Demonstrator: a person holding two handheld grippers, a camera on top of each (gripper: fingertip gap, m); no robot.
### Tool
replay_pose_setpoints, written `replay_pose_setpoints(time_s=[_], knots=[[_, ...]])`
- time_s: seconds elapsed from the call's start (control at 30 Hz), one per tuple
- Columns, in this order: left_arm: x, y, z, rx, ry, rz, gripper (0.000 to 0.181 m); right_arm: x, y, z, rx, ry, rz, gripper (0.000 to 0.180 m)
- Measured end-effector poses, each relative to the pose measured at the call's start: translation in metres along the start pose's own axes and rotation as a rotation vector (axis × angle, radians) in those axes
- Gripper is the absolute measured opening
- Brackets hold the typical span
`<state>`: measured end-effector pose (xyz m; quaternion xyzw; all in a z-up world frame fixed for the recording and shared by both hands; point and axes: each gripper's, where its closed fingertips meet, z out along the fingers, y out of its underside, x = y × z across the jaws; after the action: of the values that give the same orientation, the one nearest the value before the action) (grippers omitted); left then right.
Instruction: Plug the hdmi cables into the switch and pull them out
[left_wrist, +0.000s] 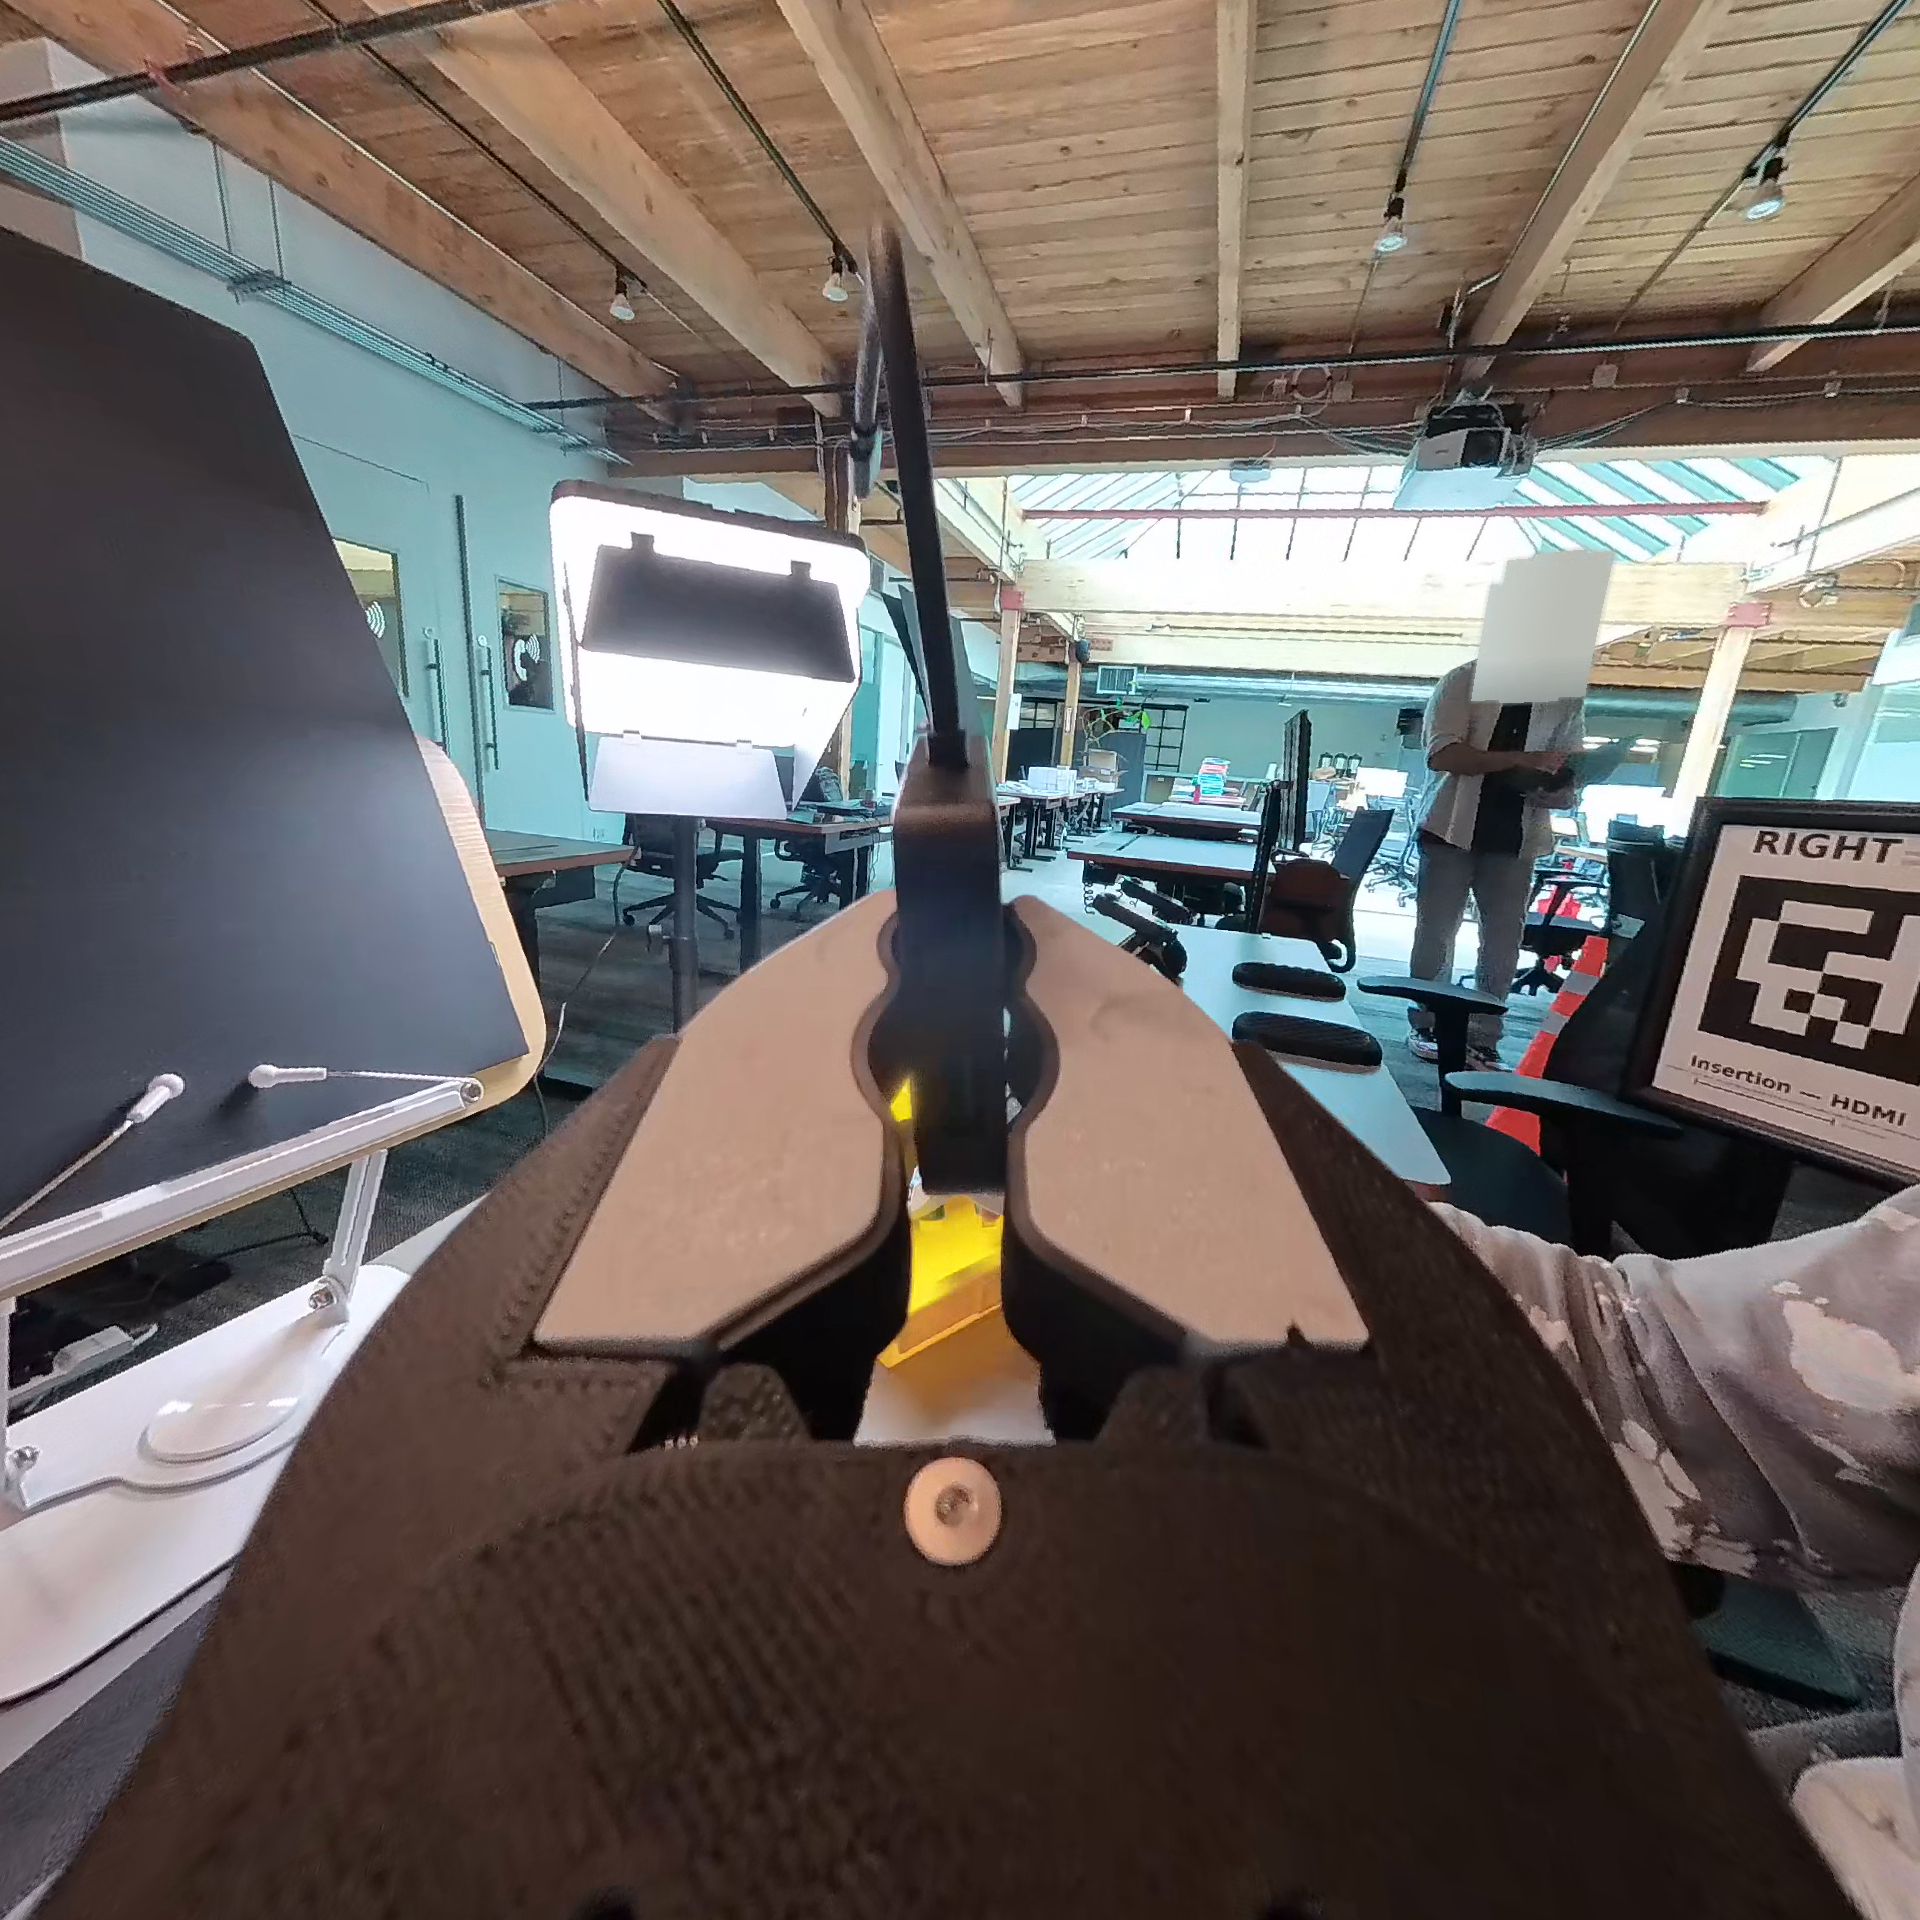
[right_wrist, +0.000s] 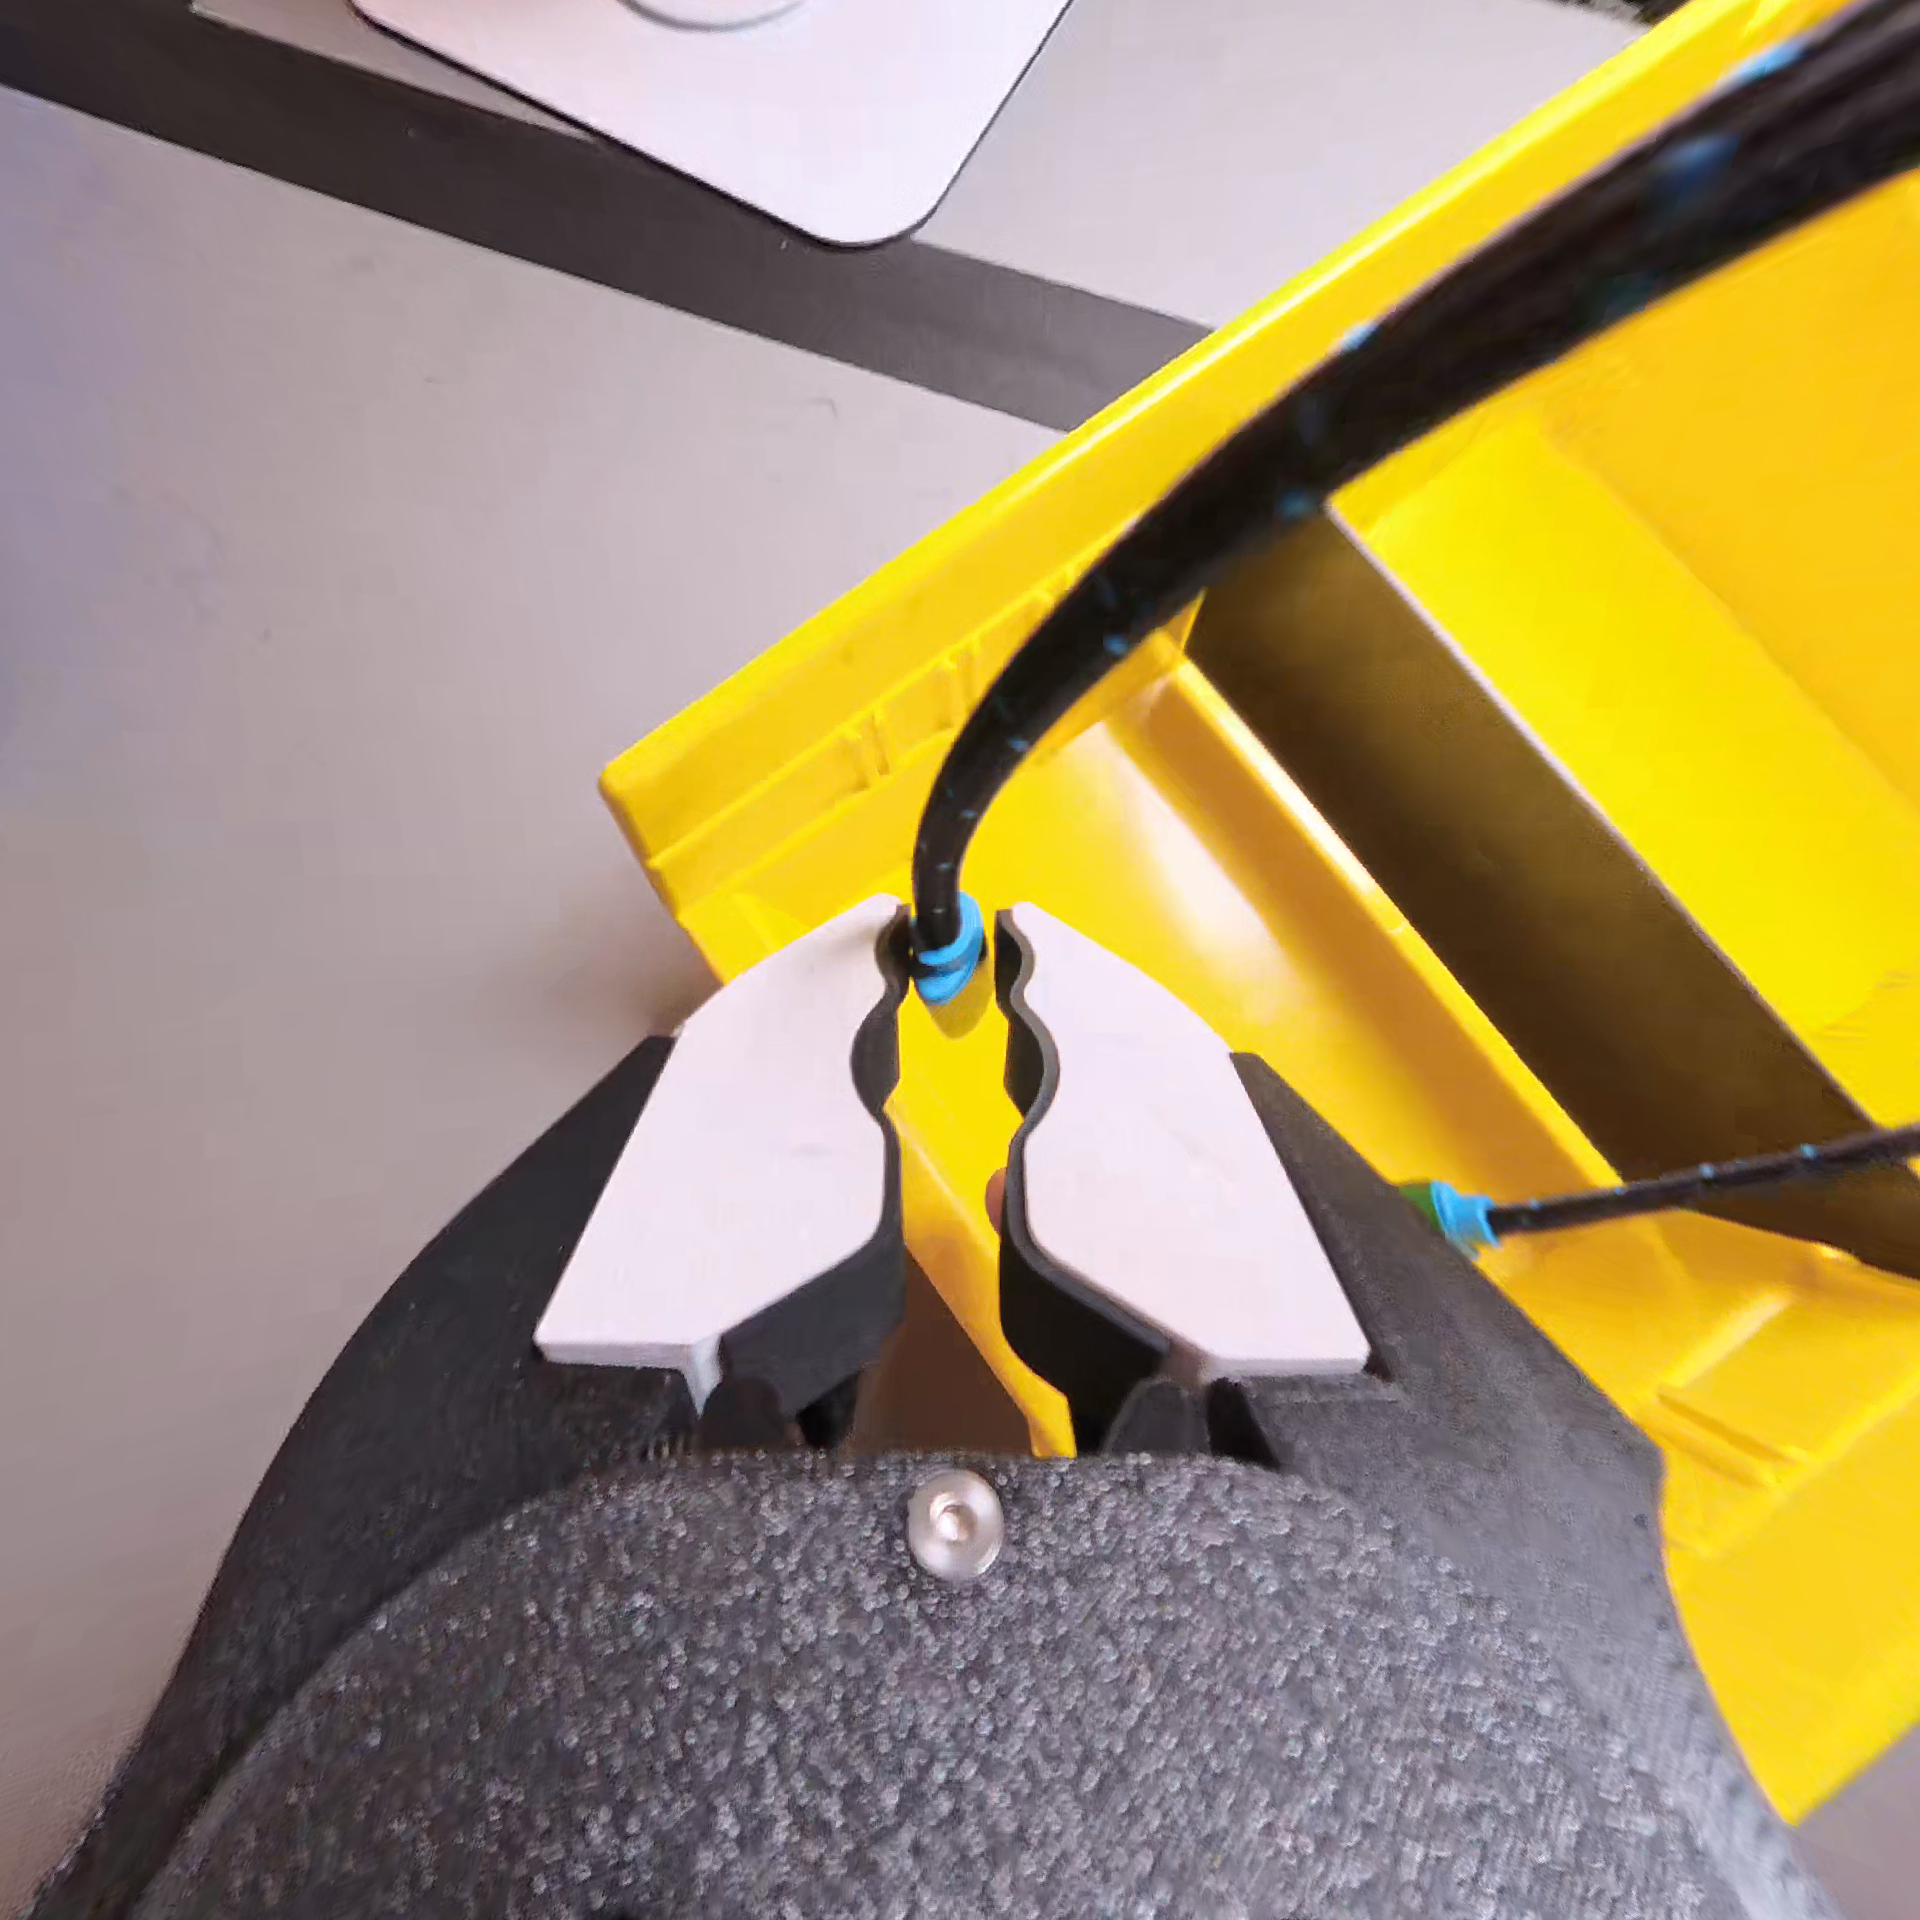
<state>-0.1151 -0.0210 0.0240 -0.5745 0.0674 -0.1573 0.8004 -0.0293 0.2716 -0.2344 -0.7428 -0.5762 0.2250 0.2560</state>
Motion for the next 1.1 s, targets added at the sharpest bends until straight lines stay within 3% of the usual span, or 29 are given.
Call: replay_pose_setpoints(time_s=[0.17, 0.23, 0.37, 0.5, 0.73, 0.8, 0.97, 1.03, 1.1], knots=[[-0.003, 0.015, 0.007, -0.06, -0.009, -0.002, 0.014, -0.005, -0.005, -0.017, 0.017, -0.007, -0.08, 0.029], [-0.002, 0.022, 0.01, -0.099, -0.008, 0.01, 0.014, -0.018, -0.028, -0.045, 0.155, -0.05, -0.135, 0.029], [0.003, 0.04, 0.017, -0.183, 0.029, 0.026, 0.014, -0.09, -0.078, -0.13, 0.562, -0.307, -0.296, 0.028], [0.022, 0.064, 0.028, -0.291, 0.121, 0.042, 0.015, -0.163, -0.084, -0.188, 0.766, -0.517, -0.487, 0.025], [0.064, 0.108, 0.047, -0.437, 0.288, 0.083, 0.014, -0.233, -0.067, -0.179, 0.703, -0.748, -0.613, 0.026], [0.069, 0.116, 0.05, -0.462, 0.303, 0.084, 0.014, -0.242, -0.061, -0.174, 0.675, -0.797, -0.63, 0.017], [0.056, 0.103, 0.052, -0.396, 0.227, 0.044, 0.028, -0.218, -0.071, -0.188, 0.719, -0.708, -0.616, 0.014], [0.039, 0.09, 0.045, -0.373, 0.135, 0.055, 0.031, -0.18, -0.084, -0.194, 0.728, -0.57, -0.55, 0.014], [0.021, 0.075, 0.036, -0.345, 0.039, 0.081, 0.03, -0.121, -0.098, -0.185, 0.67, -0.315, -0.487, 0.014]])
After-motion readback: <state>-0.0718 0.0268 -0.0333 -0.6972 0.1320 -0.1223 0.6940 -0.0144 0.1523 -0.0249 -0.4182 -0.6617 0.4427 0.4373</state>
